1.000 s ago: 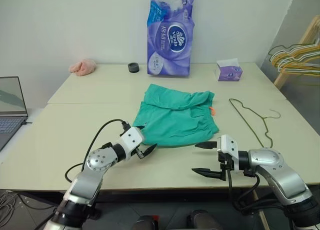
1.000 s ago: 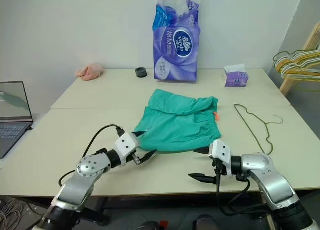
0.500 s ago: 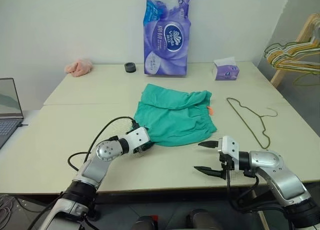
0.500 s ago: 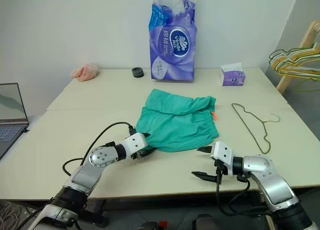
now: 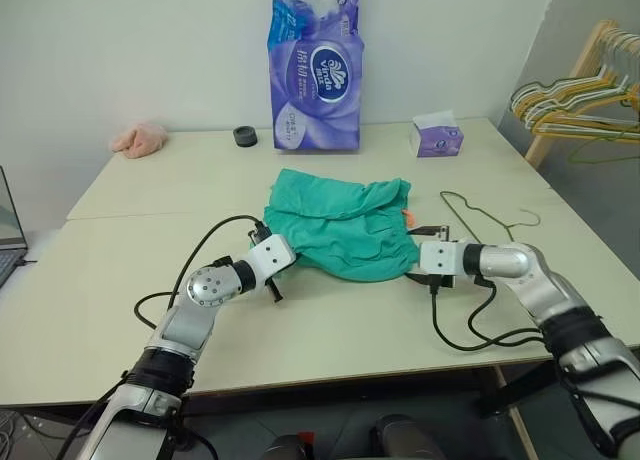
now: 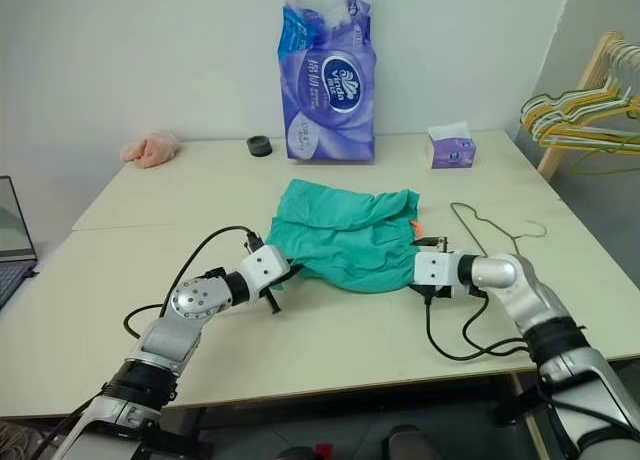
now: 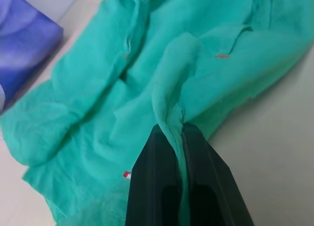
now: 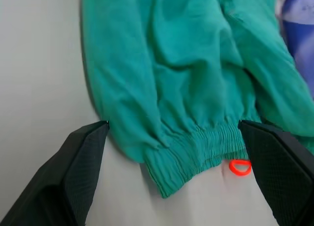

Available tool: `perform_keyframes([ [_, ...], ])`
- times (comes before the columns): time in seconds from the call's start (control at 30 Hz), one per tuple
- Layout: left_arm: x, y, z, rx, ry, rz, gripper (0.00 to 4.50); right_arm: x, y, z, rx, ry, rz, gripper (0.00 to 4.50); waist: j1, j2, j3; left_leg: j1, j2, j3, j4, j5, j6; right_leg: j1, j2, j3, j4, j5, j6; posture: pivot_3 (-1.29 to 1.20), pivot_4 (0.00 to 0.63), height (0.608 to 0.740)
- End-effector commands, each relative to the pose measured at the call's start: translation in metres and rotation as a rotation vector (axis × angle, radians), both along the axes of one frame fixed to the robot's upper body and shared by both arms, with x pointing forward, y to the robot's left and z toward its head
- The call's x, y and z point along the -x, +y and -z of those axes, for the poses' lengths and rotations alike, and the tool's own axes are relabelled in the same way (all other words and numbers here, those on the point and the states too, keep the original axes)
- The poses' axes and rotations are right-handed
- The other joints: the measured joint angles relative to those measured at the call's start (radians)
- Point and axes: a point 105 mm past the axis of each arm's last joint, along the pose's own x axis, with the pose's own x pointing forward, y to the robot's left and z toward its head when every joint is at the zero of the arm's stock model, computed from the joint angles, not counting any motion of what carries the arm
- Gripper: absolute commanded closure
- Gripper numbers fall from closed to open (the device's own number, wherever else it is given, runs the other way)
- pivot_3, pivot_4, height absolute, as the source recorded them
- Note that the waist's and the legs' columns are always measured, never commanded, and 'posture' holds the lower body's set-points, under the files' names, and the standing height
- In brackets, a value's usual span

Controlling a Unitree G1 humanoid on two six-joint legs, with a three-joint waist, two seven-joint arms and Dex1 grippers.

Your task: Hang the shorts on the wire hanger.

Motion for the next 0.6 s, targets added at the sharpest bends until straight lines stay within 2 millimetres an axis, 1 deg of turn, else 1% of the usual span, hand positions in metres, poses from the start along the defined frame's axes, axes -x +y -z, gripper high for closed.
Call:
perform_keyframes([
  [0.03, -0.006, 0.002, -0.031, 0.041, -0.082, -0.003, 4.40, -0.004, 0.005, 0.006, 0.076, -0.017, -0.064, 0.00, -0.001, 0.000, -0.001, 0.000, 0.000, 0.000, 0.000, 0.000, 0.000, 0.000, 0.000, 0.000, 0.000, 0.001, -0.002, -0.19, 0.010, 0.740],
  [0.17, -0.009, 0.003, -0.041, 0.068, -0.094, -0.012, 4.40, -0.009, 0.009, 0.010, 0.094, -0.020, -0.076, 0.00, -0.007, -0.001, -0.002, 0.001, 0.000, 0.000, 0.000, 0.000, 0.000, 0.001, 0.000, 0.000, 0.000, 0.002, -0.004, -0.18, 0.009, 0.740],
  [0.27, -0.014, 0.011, -0.057, 0.067, -0.131, -0.024, 4.50, -0.026, 0.020, 0.004, 0.027, -0.013, 0.001, 0.60, -0.018, -0.003, -0.003, 0.002, 0.000, 0.000, 0.000, 0.000, 0.000, 0.002, 0.000, 0.000, 0.000, 0.002, -0.003, -0.17, 0.006, 0.740],
  [0.3, -0.016, 0.013, -0.060, 0.066, -0.137, -0.030, 4.50, -0.029, 0.021, 0.003, 0.015, -0.010, 0.015, 0.86, -0.019, -0.003, -0.003, 0.002, 0.000, -0.001, 0.000, 0.001, 0.000, 0.002, 0.001, 0.000, 0.001, 0.002, -0.003, -0.17, 0.005, 0.740],
  [0.47, -0.022, 0.022, -0.075, 0.084, -0.171, -0.055, 4.50, -0.040, 0.028, -0.004, -0.072, 0.028, 0.087, 2.62, -0.023, -0.003, -0.003, 0.002, 0.000, -0.001, 0.000, 0.001, -0.001, 0.001, 0.000, 0.000, 0.002, 0.003, -0.006, -0.16, 0.000, 0.740],
  [0.6, -0.022, 0.025, -0.078, 0.084, -0.173, -0.056, 4.50, -0.047, 0.032, -0.015, -0.114, 0.027, 0.122, 3.94, -0.023, -0.002, -0.003, 0.000, 0.000, -0.001, 0.000, 0.002, -0.002, -0.001, 0.000, 0.001, 0.002, 0.003, -0.006, -0.16, 0.000, 0.740],
])
